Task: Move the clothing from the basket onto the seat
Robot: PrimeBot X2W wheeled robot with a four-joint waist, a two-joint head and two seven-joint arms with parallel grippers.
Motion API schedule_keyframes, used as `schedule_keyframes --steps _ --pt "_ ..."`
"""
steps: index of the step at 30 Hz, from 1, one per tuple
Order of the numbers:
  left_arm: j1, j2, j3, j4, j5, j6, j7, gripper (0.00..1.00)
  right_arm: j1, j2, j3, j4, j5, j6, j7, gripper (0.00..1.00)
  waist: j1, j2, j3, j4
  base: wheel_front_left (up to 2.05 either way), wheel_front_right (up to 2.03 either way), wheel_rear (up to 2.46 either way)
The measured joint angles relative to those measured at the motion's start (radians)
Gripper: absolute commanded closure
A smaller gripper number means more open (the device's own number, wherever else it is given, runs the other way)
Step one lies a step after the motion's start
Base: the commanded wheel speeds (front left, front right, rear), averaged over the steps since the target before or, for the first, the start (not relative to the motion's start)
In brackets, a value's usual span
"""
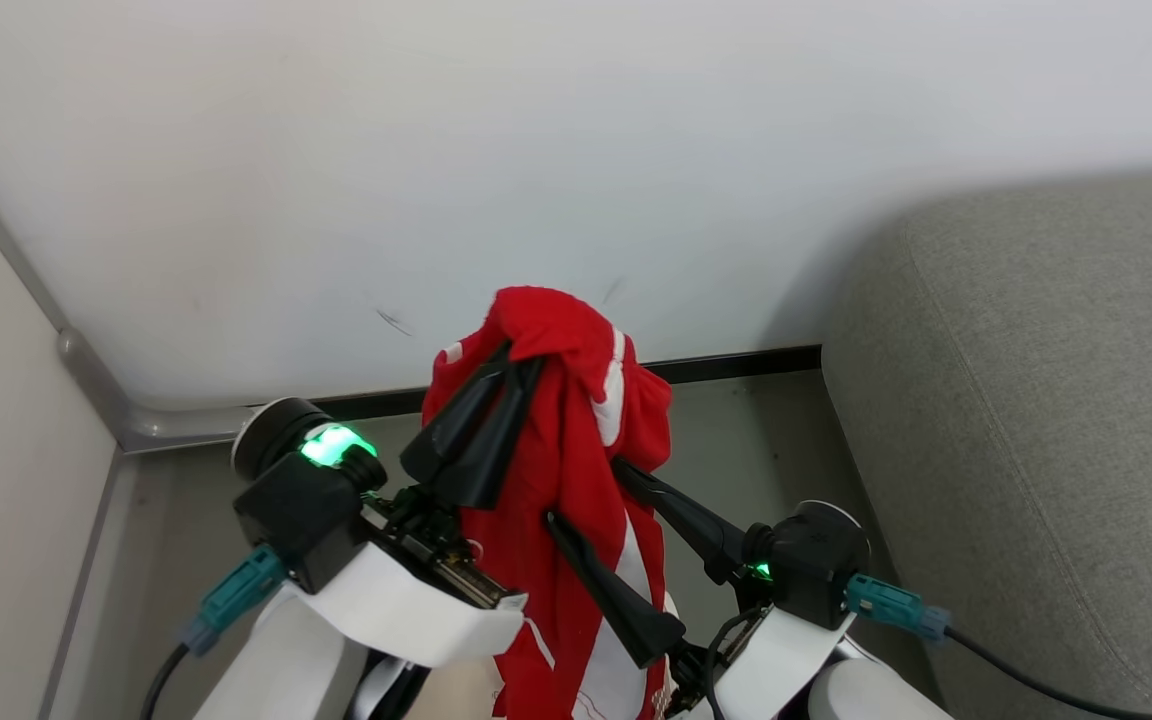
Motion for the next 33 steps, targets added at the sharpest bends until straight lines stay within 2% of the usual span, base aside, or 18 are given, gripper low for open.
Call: schedule_keyframes --steps 4,5,6,7,8,14,21,22,23,24,27,29,30,33 --pt "-0.020 -0.002 -0.046 -0.007 0.000 0.000 0.010 1.00 -0.009 0.000 0.010 0.020 0.000 0.000 0.000 0.00 0.0000 0.0000 -0.005 -0.001 0.00 0.00 0.00" --pt "-0.025 -0.002 -0.054 -0.007 0.000 0.000 0.012 1.00 -0.009 0.000 0.015 0.027 -0.001 0.000 0.000 0.09 0.0000 0.0000 -0.006 -0.001 0.00 0.00 0.00" --pt "-0.027 -0.003 -0.056 -0.007 0.000 0.000 0.013 1.00 -0.009 0.000 0.018 0.033 -0.002 0.000 0.000 0.59 0.0000 0.0000 -0.007 -0.001 0.00 0.00 0.00" --pt "-0.028 -0.004 -0.058 -0.007 0.000 0.000 0.014 1.00 -0.009 -0.001 0.021 0.037 -0.002 0.000 0.000 0.59 0.0000 0.0000 -0.008 -0.001 0.00 0.00 0.00" --pt "-0.028 -0.004 -0.058 -0.007 0.000 0.000 0.018 1.00 -0.009 -0.001 0.023 0.038 -0.002 0.000 0.000 1.00 0.0000 0.0000 -0.009 -0.001 0.00 0.00 0.00" --pt "-0.028 -0.004 -0.062 0.012 0.000 0.000 0.026 1.00 -0.010 -0.001 0.028 0.045 -0.002 0.000 0.000 1.00 0.0000 0.0000 -0.008 0.002 0.00 0.00 0.00" --pt "-0.026 0.000 -0.014 0.064 -0.009 0.007 0.032 1.00 -0.013 -0.001 -0.008 0.035 -0.002 0.000 0.000 1.00 0.0000 0.0000 0.000 0.006 0.00 0.00 0.00" --pt "-0.026 0.002 -0.003 0.072 -0.009 0.012 0.032 0.97 -0.017 -0.001 -0.014 0.030 -0.003 0.000 0.000 1.00 0.0000 0.0000 0.002 0.007 0.00 0.00 0.00" --pt "-0.024 0.007 0.007 0.081 -0.009 0.017 0.032 0.85 -0.025 -0.001 -0.021 0.024 -0.003 0.000 0.000 1.00 0.0000 0.0000 0.003 0.007 0.00 0.00 0.00" --pt "-0.023 0.012 0.018 0.088 -0.009 0.024 0.032 0.69 -0.031 -0.001 -0.030 0.017 -0.003 0.000 0.000 1.00 0.0000 0.0000 0.005 0.007 0.00 0.00 0.00" --pt "-0.016 0.040 0.052 0.115 -0.008 0.040 0.032 0.50 -0.040 0.000 -0.051 0.002 -0.011 0.000 0.000 1.00 0.0000 0.0000 0.009 0.007 0.00 0.00 0.00" --pt "-0.010 0.047 0.068 0.124 -0.008 0.048 0.031 0.04 -0.043 0.000 -0.063 -0.002 -0.014 0.000 0.000 1.00 0.0000 0.0000 0.010 0.006 0.00 0.00 0.00" --pt "-0.001 0.055 0.081 0.135 -0.008 0.055 0.031 0.00 -0.047 -0.001 -0.073 -0.006 -0.018 0.000 0.000 1.00 0.0000 0.0000 0.012 0.006 0.00 0.00 0.00" --pt "0.027 0.081 0.119 0.164 -0.008 0.073 0.031 0.00 -0.048 -0.001 -0.104 -0.018 -0.024 0.000 0.000 1.00 0.0000 0.0000 0.017 0.003 0.00 0.00 0.00"
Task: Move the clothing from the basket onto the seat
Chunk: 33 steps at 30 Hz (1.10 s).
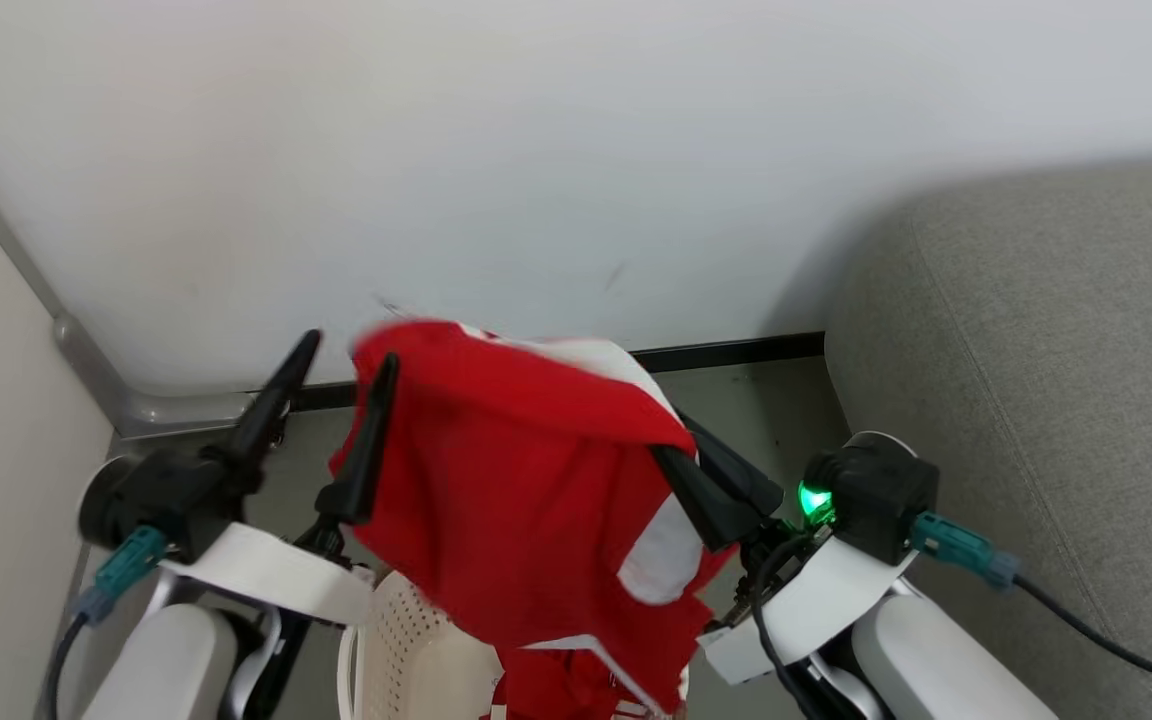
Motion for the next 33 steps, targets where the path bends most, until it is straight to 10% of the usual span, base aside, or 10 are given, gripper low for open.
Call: schedule_keyframes --steps 33 --pt "0.236 0.084 0.257 0.071 -0.041 0.093 -0.059 0.00 0.137 0.002 -0.285 -0.010 -0.067 0.000 0.000 1.00 0.0000 0.0000 0.003 -0.044 0.00 0.00 0.00"
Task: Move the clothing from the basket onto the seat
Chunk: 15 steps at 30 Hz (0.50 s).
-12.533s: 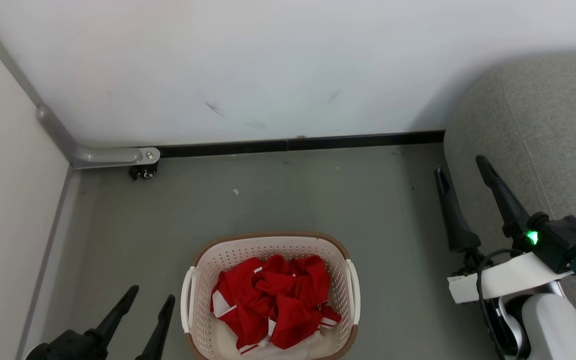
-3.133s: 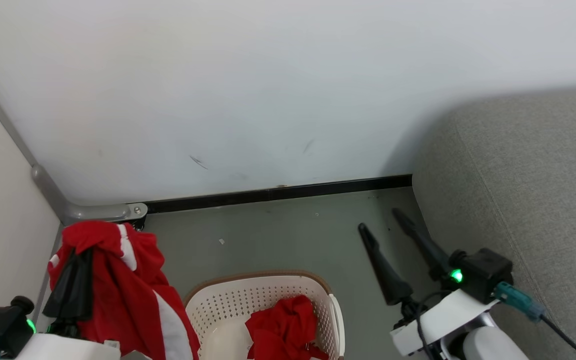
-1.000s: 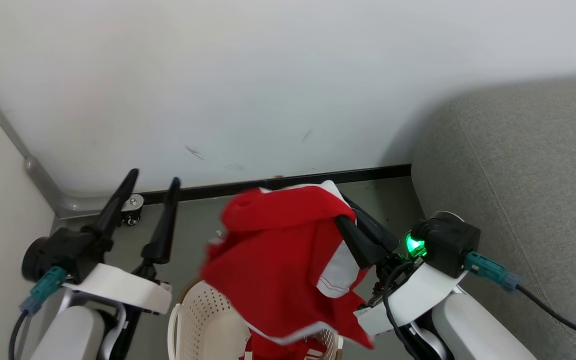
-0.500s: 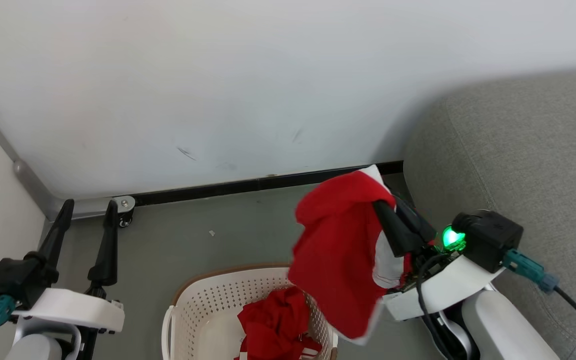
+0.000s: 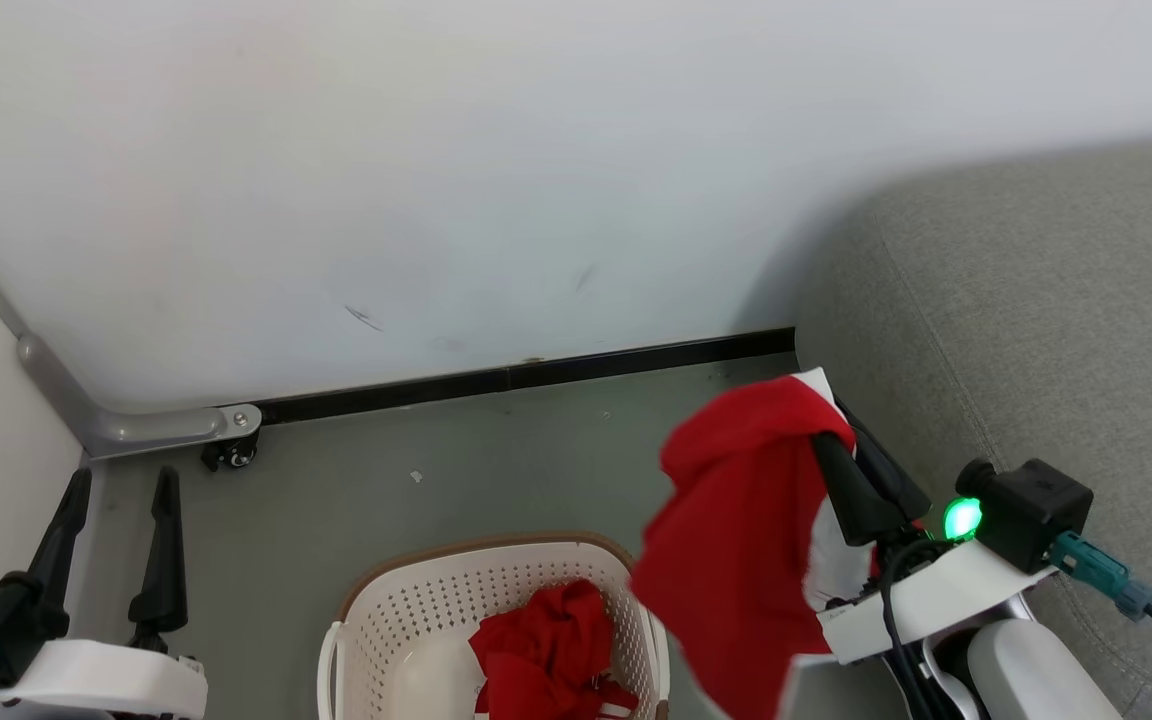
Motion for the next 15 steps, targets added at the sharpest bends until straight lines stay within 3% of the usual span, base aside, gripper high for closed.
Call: schedule_keyframes --steps 15 --pt "0.065 -0.007 0.026 0.002 0.000 0.002 0.000 0.00 0.031 -0.002 -0.004 0.030 -0.008 0.000 0.000 1.00 0.0000 0.0000 -0.022 0.003 0.00 0.00 0.00"
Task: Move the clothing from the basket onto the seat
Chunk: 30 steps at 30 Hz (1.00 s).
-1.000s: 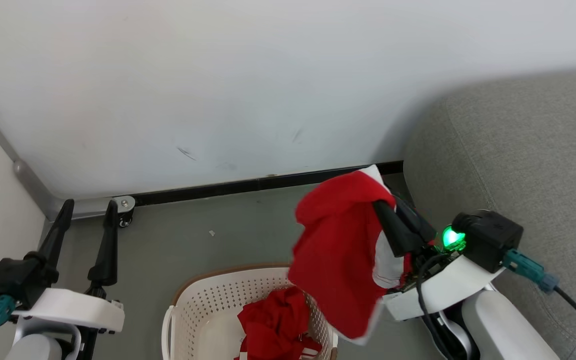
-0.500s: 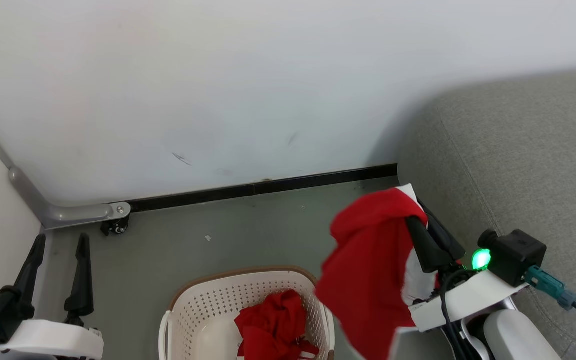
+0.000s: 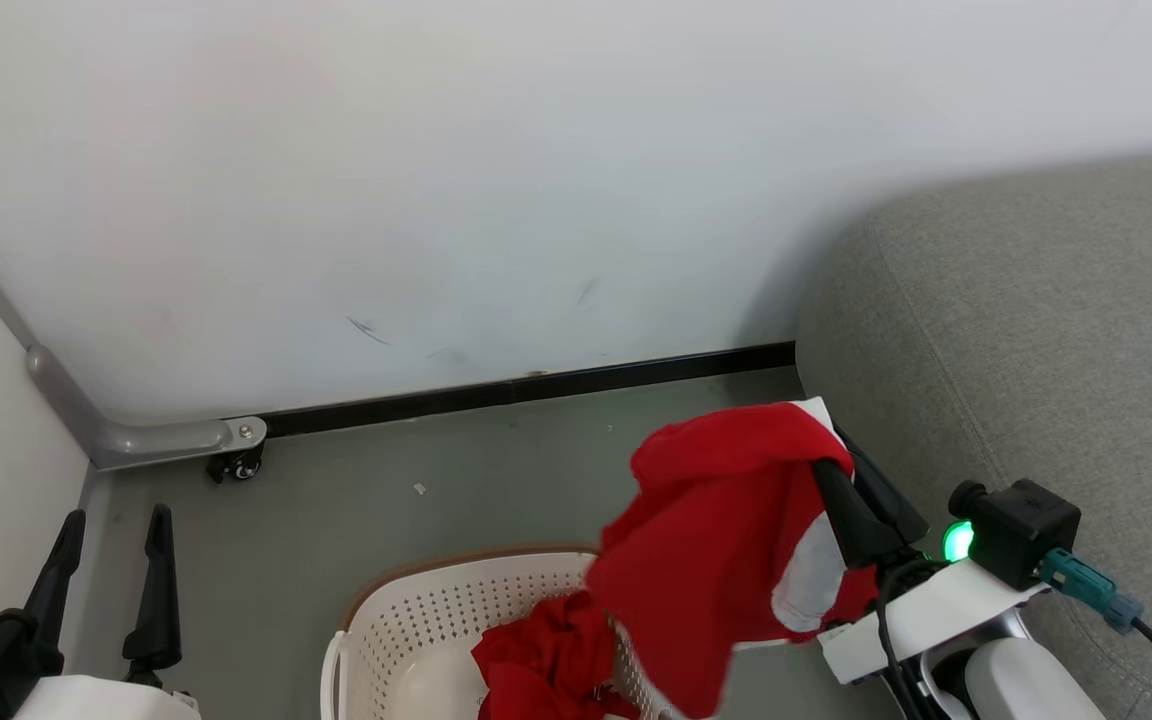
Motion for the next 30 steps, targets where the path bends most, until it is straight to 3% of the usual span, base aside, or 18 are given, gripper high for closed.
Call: schedule_keyframes --steps 14,30 --pt "0.019 -0.012 0.013 -0.034 0.017 -0.010 -0.001 0.00 0.000 0.000 -0.002 -0.006 -0.005 0.000 0.000 1.00 0.0000 0.0000 0.000 -0.002 0.00 0.00 0.00" --pt "0.012 -0.019 -0.030 -0.056 0.052 -0.051 -0.001 0.00 0.047 0.003 -0.155 -0.105 -0.044 0.000 0.000 1.00 0.0000 0.0000 0.015 -0.044 0.00 0.00 0.00"
